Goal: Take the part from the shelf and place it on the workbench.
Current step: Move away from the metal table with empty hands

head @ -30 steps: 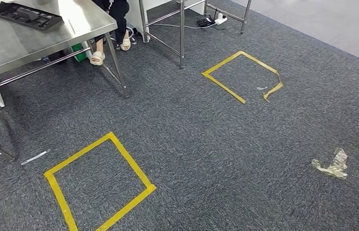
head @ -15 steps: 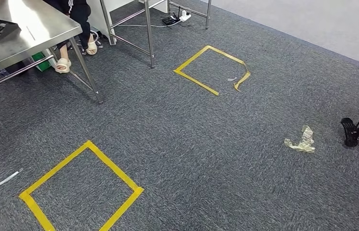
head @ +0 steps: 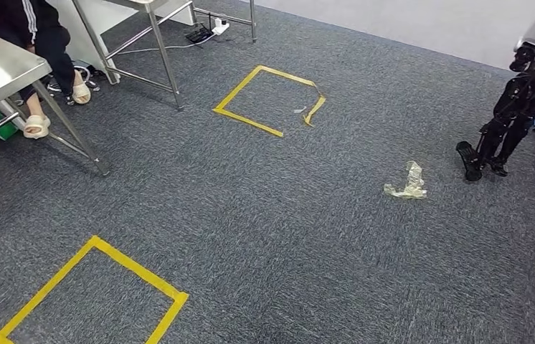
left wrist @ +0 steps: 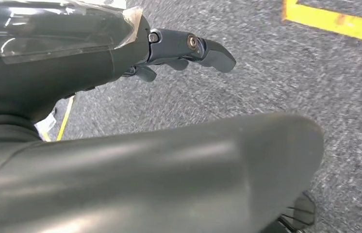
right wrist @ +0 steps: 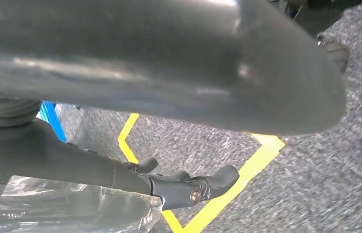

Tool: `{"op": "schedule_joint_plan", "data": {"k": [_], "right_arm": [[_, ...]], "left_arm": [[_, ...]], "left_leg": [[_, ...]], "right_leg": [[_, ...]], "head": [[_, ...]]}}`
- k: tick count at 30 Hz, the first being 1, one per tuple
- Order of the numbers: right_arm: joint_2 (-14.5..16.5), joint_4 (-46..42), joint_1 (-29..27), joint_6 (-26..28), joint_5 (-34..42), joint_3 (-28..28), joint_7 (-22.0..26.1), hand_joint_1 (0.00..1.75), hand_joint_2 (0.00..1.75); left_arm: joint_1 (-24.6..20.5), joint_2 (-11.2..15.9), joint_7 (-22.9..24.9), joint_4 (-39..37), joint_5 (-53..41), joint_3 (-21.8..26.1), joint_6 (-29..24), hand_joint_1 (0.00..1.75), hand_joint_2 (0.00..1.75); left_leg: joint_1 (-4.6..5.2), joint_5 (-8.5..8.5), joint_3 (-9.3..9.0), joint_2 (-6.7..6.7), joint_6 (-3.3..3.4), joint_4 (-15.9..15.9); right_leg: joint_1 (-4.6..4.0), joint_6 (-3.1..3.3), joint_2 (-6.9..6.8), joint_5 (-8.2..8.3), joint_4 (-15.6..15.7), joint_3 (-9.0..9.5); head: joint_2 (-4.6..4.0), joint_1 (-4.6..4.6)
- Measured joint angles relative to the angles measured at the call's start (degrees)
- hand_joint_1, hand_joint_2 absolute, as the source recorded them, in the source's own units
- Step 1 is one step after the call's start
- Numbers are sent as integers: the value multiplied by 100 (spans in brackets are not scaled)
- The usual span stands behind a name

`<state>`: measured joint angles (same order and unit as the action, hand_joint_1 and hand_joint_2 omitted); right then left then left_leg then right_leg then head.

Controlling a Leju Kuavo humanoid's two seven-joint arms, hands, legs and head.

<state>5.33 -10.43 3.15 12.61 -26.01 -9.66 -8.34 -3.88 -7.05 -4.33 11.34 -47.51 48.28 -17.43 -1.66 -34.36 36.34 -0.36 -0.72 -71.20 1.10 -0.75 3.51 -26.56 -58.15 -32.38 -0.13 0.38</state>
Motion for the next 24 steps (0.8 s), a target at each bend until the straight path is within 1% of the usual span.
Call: {"op": "schedule_joint_plan", "data": {"k": [1, 2, 3, 4, 5, 6, 7, 8, 9, 10, 11, 12, 13, 14, 15, 16, 17, 18, 19, 20, 21, 22, 23, 24], "right_arm": [[1, 0, 1, -1, -14, 0, 6, 0, 0], [4, 0, 8, -2, -28, 0, 13, 0, 0], [8, 0, 17, -4, -41, 0, 22, 0, 0], [9, 0, 22, -9, -51, 1, 28, 0, 0], [9, 0, 23, -16, -62, 1, 31, 0, 0], [4, 1, 16, -23, -70, 1, 32, 0, 0], [-2, 1, 5, -29, -77, 2, 32, 0, 0], [-7, 2, 1, -34, -80, 2, 32, 0, 0], [-11, 3, 6, -35, -81, 2, 32, 0, 0], [-13, 4, 17, -35, -83, 2, 32, 0, 0], [-13, 4, 28, -35, -85, 2, 32, 0, 0], [-14, 4, 34, -35, -88, 2, 32, 0, 0], [-15, 5, 30, -35, -90, 2, 32, 0, 0], [-18, 5, 23, -35, -91, 2, 31, 0, 0], [-23, 6, 16, -36, -91, 2, 29, 0, 0], [-28, 7, 15, -36, -91, 2, 27, 0, 0], [-29, 7, 23, -38, -91, 2, 26, 0, 0], [-27, 7, 35, -39, -91, 2, 26, 0, 0], [-23, 7, 45, -40, -90, 2, 26, 0, 0], [-19, 7, 49, -42, -89, 2, 26, 0, 0], [-19, 8, 48, -42, -86, 2, 25, 0, 0], [-21, 9, 43, -42, -85, 2, 24, 0, 0], [-22, 10, 35, -42, -84, 2, 22, 0, 0], [-22, 11, 32, -42, -83, 1, 20, 0, 0]], "left_arm": [[0, 1, 0, 0, 11, 3, -4, 0, 0], [0, 5, 0, 0, 18, 7, -9, 0, 0], [-1, 8, 0, 0, 22, 10, -16, 0, 0], [-5, 10, 0, 0, 25, 13, -25, 0, 0], [-9, 13, 0, 0, 28, 17, -32, 0, 0], [-14, 8, 0, 0, 30, 19, -38, 0, 0], [-19, 6, 0, 0, 32, 22, -42, 0, 0], [-20, 5, -1, 1, 34, 28, -44, 0, 0], [-19, 3, -1, 1, 34, 34, -44, 0, 0], [-16, 5, -2, 2, 34, 41, -45, 0, 0], [-11, 5, -2, 2, 34, 49, -45, 0, 0], [-7, 4, -2, 1, 34, 58, -45, 0, 0], [-7, 3, -2, 1, 33, 67, -45, 0, 0], [-8, 3, -2, 0, 33, 75, -45, 0, 0], [-10, 2, -2, 0, 32, 80, -45, 0, 0], [-12, 0, -2, 0, 29, 83, -45, 0, 0], [-12, 0, -2, 0, 27, 85, -45, 0, 0], [-11, -1, -3, 0, 25, 87, -45, 0, 0], [-13, 0, -4, 0, 23, 88, -47, 0, 0], [-18, 1, -6, 0, 22, 90, -49, 0, 0], [-25, -1, -8, 0, 20, 90, -51, 0, 0], [-34, -2, -8, 0, 18, 90, -53, 0, 0], [-41, -3, -9, 0, 16, 90, -54, 0, 0], [-44, -3, -8, 0, 15, 90, -55, 0, 0]], "left_leg": [[-3, 238, -160, -91, 26, 383], [-6, 410, -315, -216, 51, 767], [-3, 510, -425, -309, 70, 1047], [10, 543, -483, -377, 92, 1212], [31, 524, -493, -365, 114, 1258], [44, 532, -508, -297, 147, 1271], [47, 549, -532, -234, 190, 1296], [42, 573, -558, -164, 236, 1325], [34, 594, -578, -85, 273, 1353], [39, 604, -586, -3, 297, 1367], [48, 603, -587, 81, 314, 1370], [57, 597, -587, 165, 319, 1368], [60, 588, -590, 244, 320, 1367], [58, 577, -596, 315, 316, 1365], [53, 564, -610, 379, 303, 1364], [50, 545, -631, 440, 281, 1362], [62, 520, -654, 494, 251, 1358], [76, 491, -678, 545, 214, 1355], [95, 468, -704, 594, 177, 1356], [107, 452, -731, 646, 145, 1366], [104, 440, -762, 704, 114, 1382], [91, 423, -788, 732, 78, 1389], [75, 377, -793, 674, 43, 1359], [64, 274, -748, 553, 15, 1237]], "right_leg": [[1, -2, 77, 0, -1, 9], [-16, -12, 147, -4, -11, 13], [-24, -31, 209, -4, -15, 3], [-28, -60, 268, -3, -13, -22], [-29, -100, 322, 2, -6, -50], [-23, -145, 377, 12, 12, -76], [-17, -178, 359, 10, -4, -97], [-24, -194, 250, -40, -97, -147], [-36, -194, 100, -143, -298, -246], [-34, -178, -76, -292, -614, -399], [-37, -169, -199, -461, -1002, -600], [-28, -178, -249, -584, -1355, -782], [-16, -207, -274, -630, -1559, -891], [-3, -253, -296, -592, -1560, -897], [12, -311, -339, -471, -1320, -780], [24, -366, -446, -308, -898, -561], [26, -389, -593, -161, -506, -354], [17, -379, -712, -45, -199, -186], [4, -339, -786, 15, -36, -95], [-17, -284, -777, 33, -18, -94], [-31, -234, -706, 43, -13, -95], [-6, -186, -635, 51, -8, -97], [17, -151, -569, 60, 2, -92], [43, -114, -504, 69, 11, -79]], "head": [[0, 2], [0, 2], [0, 3], [0, 2], [0, 1], [0, 1], [0, 0], [0, -11], [0, -27], [0, -41], [0, -54], [0, -57], [0, -56], [0, -57], [0, -59], [0, -62], [0, -68], [0, -69], [0, -62], [0, -55], [0, -47], [0, -39], [0, -32], [0, -19]]}}
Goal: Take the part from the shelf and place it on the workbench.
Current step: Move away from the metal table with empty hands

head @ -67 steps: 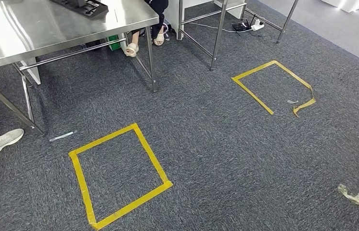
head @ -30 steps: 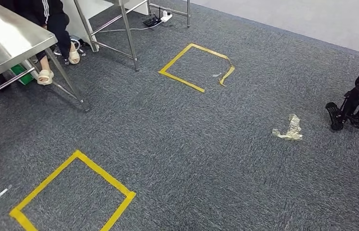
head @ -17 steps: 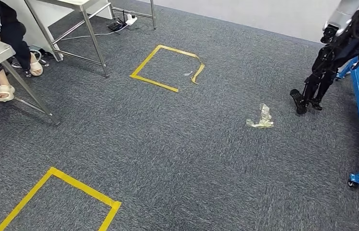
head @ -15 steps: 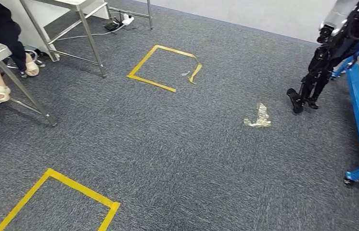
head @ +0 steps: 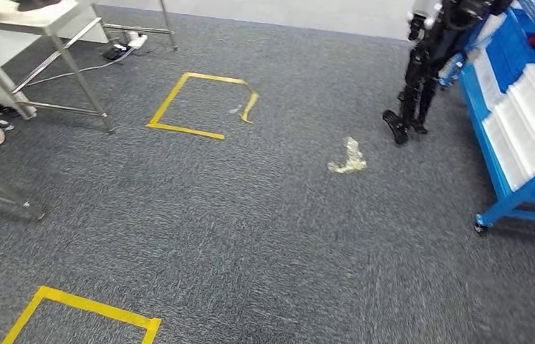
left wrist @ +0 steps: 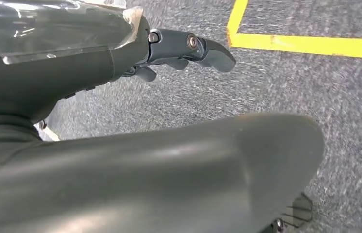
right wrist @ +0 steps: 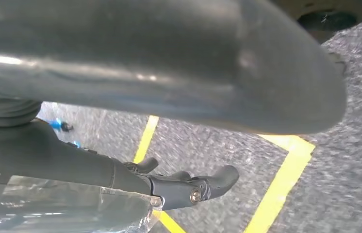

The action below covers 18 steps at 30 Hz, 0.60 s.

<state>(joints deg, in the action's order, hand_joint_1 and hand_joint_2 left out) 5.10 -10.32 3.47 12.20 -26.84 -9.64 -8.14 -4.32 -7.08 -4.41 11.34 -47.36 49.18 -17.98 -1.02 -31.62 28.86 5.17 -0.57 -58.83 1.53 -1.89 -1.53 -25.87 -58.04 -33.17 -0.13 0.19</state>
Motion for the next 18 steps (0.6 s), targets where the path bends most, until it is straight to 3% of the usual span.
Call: {"op": "schedule_joint_plan", "data": {"k": [2, 3, 4, 5, 6, 7, 9, 11, 13, 14, 16, 17, 18], "right_arm": [[10, 2, 3, 0, 2, -1, -2, 0, 0], [15, 3, 8, 0, 2, -2, -3, 0, 0], [19, 3, 9, 0, 2, -2, -2, 0, 0], [19, 4, 3, 0, 2, -2, -2, 0, 0], [17, 5, -5, 0, 2, -2, -3, 0, 0], [15, 5, -13, 0, 2, -2, -3, 0, 0], [18, 6, -9, 0, 2, -2, -4, 0, 0], [20, 6, 4, 0, 3, -2, -5, 0, 0], [19, 7, -8, 0, 8, -1, -7, 0, 0], [16, 7, -19, 0, 13, -1, -10, 0, 0], [17, 9, -18, 0, 20, -1, -18, 0, 0], [19, 10, -9, 0, 22, -1, -22, 0, 0], [21, 11, 0, 0, 22, 0, -23, 0, 0]], "left_arm": [[7, 2, 1, 0, -1, 1, -2, 0, 0], [18, 1, 2, -1, -1, 1, -3, 0, 0], [30, 1, 5, -1, -1, 2, -3, 0, 0], [40, 1, 9, -2, -1, 3, -3, 0, 0], [45, 1, 14, -2, -1, 3, -3, 0, 0], [44, 2, 19, -1, -1, 4, -4, 0, 0], [41, 4, 22, -1, -4, 4, -5, 0, 0], [40, 4, 25, -1, -9, 4, -7, 0, 0], [37, 3, 26, 0, -18, 4, -8, 0, 0], [32, 3, 26, 0, -28, 4, -8, 0, 0], [31, 4, 26, 0, -45, 4, -10, 0, 0], [34, 4, 26, 0, -51, 4, -11, 0, 0], [40, 4, 26, 0, -52, 4, -11, 0, 0]], "left_leg": [[-11, -360, 297, -329, -16, -630], [-11, -537, 503, -424, -9, -1036], [-11, -629, 673, -477, -2, -1348], [-12, -606, 755, -502, 6, -1466], [-18, -473, 728, -520, 14, -1362], [-29, -265, 600, -566, 21, -1058], [-64, 66, 288, -813, 37, -344], [-57, 147, 152, -963, 69, -12], [-19, 161, 138, -851, 144, 18], [-11, 180, 130, -782, 196, 34], [-11, 216, 123, -621, 282, 67], [0, 218, 125, -533, 307, 71], [10, 214, 128, -440, 322, 70]], "right_leg": [[7, 69, 129, 11, 6, -4], [-6, 100, 202, 17, 5, -15], [-17, 120, 282, 21, 3, -25], [-24, 125, 362, 24, 1, -30], [-25, 126, 441, 28, -2, -27], [-23, 120, 519, 31, -5, -21], [-43, 88, 661, 37, -26, -28], [-60, 18, 782, 56, -37, -70], [-49, -64, 882, 86, -19, -133], [-46, -85, 823, 70, -58, -174], [-58, -69, 530, -141, -460, -379], [-58, -43, 361, -317, -828, -555], [-61, -29, 276, -493, -1239, -747]], "head": [[0, 25], [0, 28], [0, 27], [0, 27], [0, 28], [0, 28], [0, 29], [0, 26], [0, 24], [0, 24], [0, -6], [0, -21], [0, -35]]}}
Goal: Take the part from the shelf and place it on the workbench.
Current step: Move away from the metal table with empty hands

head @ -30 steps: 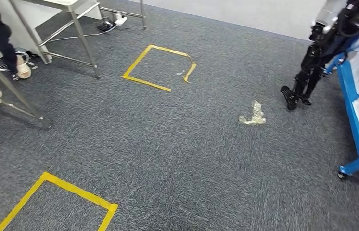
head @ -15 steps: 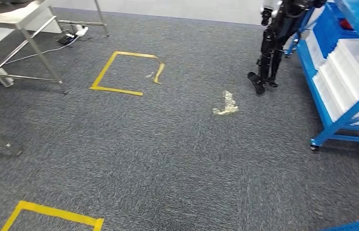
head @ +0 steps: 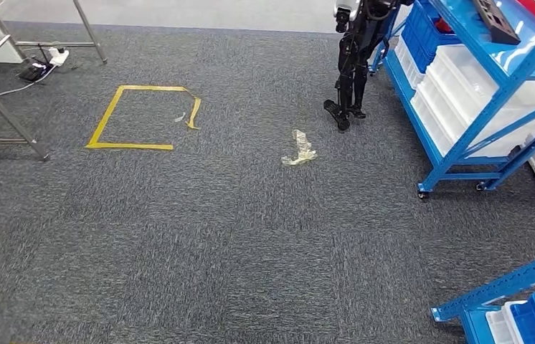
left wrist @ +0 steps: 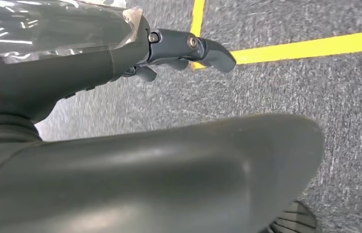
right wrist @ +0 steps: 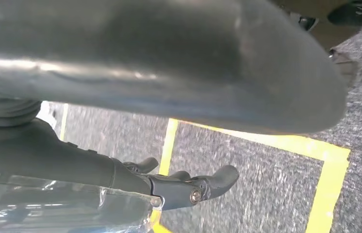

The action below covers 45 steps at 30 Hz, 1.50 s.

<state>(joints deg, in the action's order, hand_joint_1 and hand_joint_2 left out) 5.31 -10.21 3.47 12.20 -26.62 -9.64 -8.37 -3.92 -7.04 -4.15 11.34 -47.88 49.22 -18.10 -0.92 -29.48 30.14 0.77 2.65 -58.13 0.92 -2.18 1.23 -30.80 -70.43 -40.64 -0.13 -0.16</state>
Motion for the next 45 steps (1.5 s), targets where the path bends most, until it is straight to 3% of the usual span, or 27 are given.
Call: {"op": "schedule_joint_plan", "data": {"k": [2, 3, 5, 7, 8, 10, 11, 13, 14, 16, 18, 20, 22, 24, 26, 27, 29, 31, 33, 34, 35, 37, 39, 40, 42, 43, 45], "right_arm": [[2, 0, -6, 0, 0, 0, 0, 0, 0], [-1, 0, -16, 0, 0, -1, 0, 0, 0], [-6, 0, -22, 0, 0, -1, 0, 0, 0], [-5, 0, -4, 0, -3, -1, 0, 0, 0], [-2, 0, 2, 0, -7, -1, 0, 0, 0], [0, 1, 3, 0, -16, -1, 0, 0, 0], [-1, 2, -1, 0, -19, -1, 0, 0, 0], [-3, 2, -1, 0, -22, -2, -1, 0, 0], [1, 2, 2, 0, -24, -2, -2, 0, 0], [9, 2, 8, 0, -26, -2, -2, 0, 0], [12, 2, -6, 0, -26, -2, -2, 0, 0], [16, 2, -19, 0, -26, -2, -2, 0, 0], [25, 2, -7, 0, -27, -2, -2, 0, 0], [28, 2, 4, 0, -31, -2, -2, 0, 0], [28, 2, -7, 0, -34, -2, -2, 0, 0], [27, 2, -17, 0, -35, -2, -2, 0, 0], [26, 2, -22, 0, -36, -2, -8, 0, 0], [27, 2, -2, 0, -37, -2, -13, 0, 0], [31, 2, 1, 0, -37, -2, -14, 0, 0], [32, 3, -9, 0, -36, -2, -14, 0, 0], [30, 3, -17, 0, -36, -2, -15, 0, 0], [24, 3, -14, 0, -42, -2, -15, 0, 0], [23, 2, 6, -1, -50, -2, -15, 0, 0], [25, 2, 11, -2, -54, -2, -15, 0, 0], [26, 3, 0, -5, -53, -2, -15, 0, 0], [24, 4, -8, -5, -52, -2, -16, 0, 0], [24, 4, -8, -5, -50, -3, -17, 0, 0]], "left_arm": [[4, 0, 0, 0, -2, -1, 0, 0, 0], [1, -2, 0, 0, -3, -1, 0, 0, 0], [-4, -6, 0, 0, -5, -2, 0, 0, 0], [-4, -7, 0, 0, -5, -2, -1, 0, 0], [-6, -4, 0, 0, -5, -2, -2, 0, 0], [-16, -4, 1, 0, -4, -2, -4, 0, 0], [-24, -5, 2, 0, -4, -2, -5, 0, 0], [-28, -7, 4, 0, -4, -2, -10, 0, 0], [-23, -6, 5, -1, -4, -1, -11, 0, 0], [-5, -7, 9, -2, -2, 0, -14, 0, 0], [5, -5, 15, -2, 2, 1, -15, 0, 0], [4, -2, 17, -2, 2, 1, -15, 0, 0], [3, 3, 17, -2, 0, 2, -15, 0, 0], [2, 7, 17, -2, -2, 2, -14, 0, 0], [-2, 8, 17, -2, -2, 2, -14, 0, 0], [-7, 9, 17, -1, -1, 2, -19, 0, 0], [-15, 11, 17, 0, -1, 2, -29, 0, 0], [-9, 14, 17, 0, -1, 3, -38, 0, 0], [-1, 19, 17, 0, -1, 4, -43, 0, 0], [-2, 20, 17, 0, -1, 4, -44, 0, 0], [-5, 20, 17, 0, -1, 4, -45, 0, 0], [-11, 19, 17, 0, -1, 4, -46, 0, 0], [-12, 22, 17, 0, -3, 4, -49, 0, 0], [-16, 24, 17, 0, -4, 4, -51, 0, 0], [-29, 20, 14, 0, -10, 4, -54, 0, 0], [-37, 18, 8, 0, -15, 4, -55, 0, 0], [-39, 15, -7, -1, -23, 4, -55, 0, 0]], "left_leg": [[12, -11, 1, 166, 6, -1], [12, -19, -4, 238, 1, -2], [14, -46, -37, 366, -35, -3], [49, -94, -82, 471, -101, -7], [68, -113, -107, 522, -131, -4], [71, -137, -155, 620, -181, 21], [58, -170, -168, 579, -212, 4], [27, -402, -51, 298, -262, -305], [16, -595, 107, 115, -273, -647], [14, -925, 508, -48, -271, -1422], [13, -873, 686, -80, -260, -1662], [-3, -426, 444, -192, -235, -1041], [-25, -96, 138, -443, -217, -316], [-7, -57, 65, -531, -190, -110], [24, -36, 64, -433, -139, -106], [22, -13, 46, -375, -101, -85], [16, 32, 19, -237, -23, -41], [34, 45, 18, -73, 17, -29], [50, 39, 27, 99, 27, -31], [52, 34, 28, 177, 28, -31], [51, 28, 23, 244, 22, -31], [58, 4, 1, 366, -10, -32], [85, -34, -27, 464, -71, -34], [96, -47, -41, 509, -103, -28], [79, -70, -74, 569, -165, -20], [62, -115, -70, 496, -199, -64], [32, -389, 99, 190, -249, -470]], "right_leg": [[6, -32, -57, -150, -464, -199], [12, -74, -83, -96, -369, -129], [17, -146, -273, 167, 408, 312], [-8, -132, -526, 361, 1041, 686], [-24, -99, -585, 392, 1147, 748], [-30, -29, -460, 411, 1151, 729], [-6, 1, -391, 419, 1162, 728], [49, 92, -258, 437, 1183, 744], [56, 125, -190, 441, 1186, 740], [38, 169, -45, 447, 1185, 726], [25, 177, 111, 454, 1182, 726], [23, 169, 273, 457, 1178, 746], [-10, 131, 423, 457, 1156, 742], [-28, 62, 534, 476, 1154, 703], [-4, -1, 624, 508, 1182, 662], [1, -21, 603, 507, 1162, 638], [-18, -22, 345, 379, 902, 481], [-32, 17, 37, 77, 210, 140], [-20, 8, -43, -129, -428, -169], [-11, -27, -64, -105, -451, -170], [-3, -71, -95, -5, -236, -49], [-3, -133, -289, 273, 599, 408], [-34, -96, -451, 416, 1114, 693], [-55, -55, -457, 427, 1162, 713], [-43, 21, -332, 450, 1181, 702], [-22, 55, -274, 460, 1191, 702], [28, 138, -160, 484, 1209, 713]], "head": [[0, -5], [0, -8], [0, -15], [0, -9], [0, -2], [0, 18], [0, 25], [0, 51], [0, 66], [0, 74], [0, 74], [0, 75], [0, 70], [0, 64], [0, 64], [0, 62], [0, 42], [0, 19], [0, 11], [0, 8], [0, 7], [0, 4], [0, 18], [0, 26], [0, 32], [0, 40], [0, 62]]}}
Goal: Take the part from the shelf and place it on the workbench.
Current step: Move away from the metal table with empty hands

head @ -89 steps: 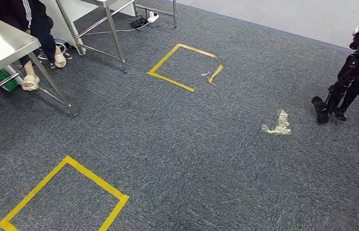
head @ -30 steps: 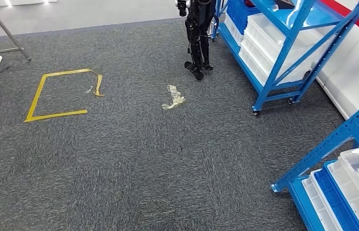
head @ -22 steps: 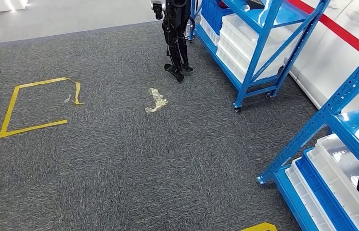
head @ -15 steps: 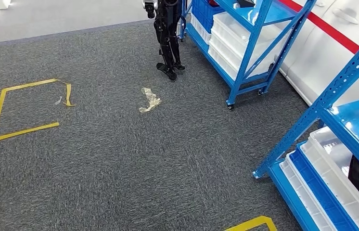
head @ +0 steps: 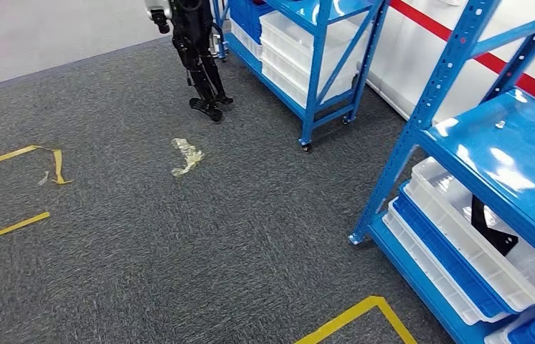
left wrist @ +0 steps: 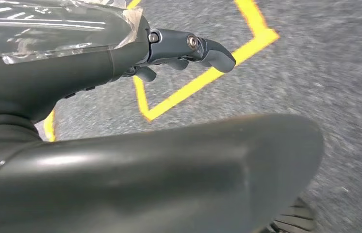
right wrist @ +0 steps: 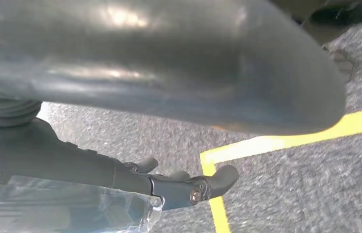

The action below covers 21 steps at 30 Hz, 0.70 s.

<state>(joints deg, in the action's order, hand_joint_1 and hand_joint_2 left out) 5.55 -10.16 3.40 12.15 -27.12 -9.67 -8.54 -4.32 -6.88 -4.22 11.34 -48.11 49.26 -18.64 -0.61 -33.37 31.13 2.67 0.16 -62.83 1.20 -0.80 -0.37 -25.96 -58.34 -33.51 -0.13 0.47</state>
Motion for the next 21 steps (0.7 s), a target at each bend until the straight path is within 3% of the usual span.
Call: {"op": "schedule_joint_plan", "data": {"k": [2, 3, 4, 5, 6, 8, 10, 12, 14, 16, 18, 19, 20, 21], "right_arm": [[5, 0, 12, 1, 2, -1, -1, 0, 0], [6, 0, 12, 1, 4, -1, -1, 0, 0], [6, 0, 5, 1, 7, -1, -1, 0, 0], [3, 0, -3, 1, 10, -1, -1, 0, 0], [3, 0, -10, 1, 12, -1, -1, 0, 0], [7, 0, -6, 1, 13, -1, 1, 0, 0], [9, 0, 3, 3, 13, -1, 2, 0, 0], [8, 1, -5, 5, 13, -1, 2, 0, 0], [5, 2, -13, 5, 13, -1, 1, 0, 0], [7, 2, -2, 5, 13, -1, 1, 0, 0], [10, 2, 6, 5, 13, -1, 2, 0, 0], [11, 2, 0, 5, 13, -1, 2, 0, 0], [10, 2, -8, 5, 13, -1, 2, 0, 0], [8, 2, -14, 5, 13, -1, 2, 0, 0]], "left_arm": [[17, -3, -7, -1, -4, -1, 0, 0, 0], [27, -3, -7, -2, -4, -1, 0, 0, 0], [34, -3, -7, -2, -5, 0, 0, 0, 0], [37, -3, -8, -2, -7, 1, 0, 0, 0], [37, -2, -9, -2, -10, 1, 0, 0, 0], [35, -1, -12, -2, -19, 0, 0, 0, 0], [32, -2, -15, -2, -25, -1, 0, 0, 0], [28, -2, -19, -1, -28, -1, -2, 0, 0], [23, -1, -23, -1, -28, 0, -5, 0, 0], [26, 1, -27, -1, -28, 0, -8, 0, 0], [36, 4, -28, -1, -28, 1, -9, 0, 0], [37, 5, -28, -2, -28, 1, -9, 0, 0], [36, 5, -28, -2, -28, 1, -9, 0, 0], [33, 5, -28, -2, -28, 0, -9, 0, 0]], "left_leg": [[-5, -383, 374, -230, -10, -769], [-5, -478, 531, -258, -10, -1068], [-6, -454, 602, -269, -7, -1177], [-10, -311, 556, -281, -1, -1046], [-21, -91, 409, -320, 5, -720], [-55, 258, 63, -584, 16, 32], [-45, 349, -72, -737, 44, 352], [-12, 390, -67, -597, 124, 386], [-11, 439, -68, -448, 223, 434], [-1, 455, -60, -290, 279, 457], [16, 452, -47, -110, 291, 456], [20, 449, -43, -24, 289, 456], [20, 444, -44, 53, 284, 455], [18, 437, -50, 122, 273, 454]], "right_leg": [[-19, 50, 128, 10, -2, -18], [-27, 57, 202, 12, -4, -23], [-34, 59, 278, 14, -7, -23], [-35, 56, 354, 16, -10, -17], [-34, 50, 432, 19, -14, -7], [-50, 20, 575, 27, -31, -9], [-64, -47, 692, 53, -34, -48], [-54, -128, 770, 89, -22, -122], [-64, -148, 563, -3, -203, -258], [-77, -113, 247, -289, -784, -542], [-61, -113, 136, -572, -1513, -884], [-47, -141, 112, -621, -1690, -954], [-34, -185, 84, -581, -1621, -896], [-22, -234, 34, -469, -1315, -713]], "head": [[0, 14], [0, 14], [0, 15], [0, 14], [0, 14], [0, 12], [0, 7], [0, 4], [0, -7], [0, -31], [0, -44], [0, -45], [0, -49], [0, -50]]}}
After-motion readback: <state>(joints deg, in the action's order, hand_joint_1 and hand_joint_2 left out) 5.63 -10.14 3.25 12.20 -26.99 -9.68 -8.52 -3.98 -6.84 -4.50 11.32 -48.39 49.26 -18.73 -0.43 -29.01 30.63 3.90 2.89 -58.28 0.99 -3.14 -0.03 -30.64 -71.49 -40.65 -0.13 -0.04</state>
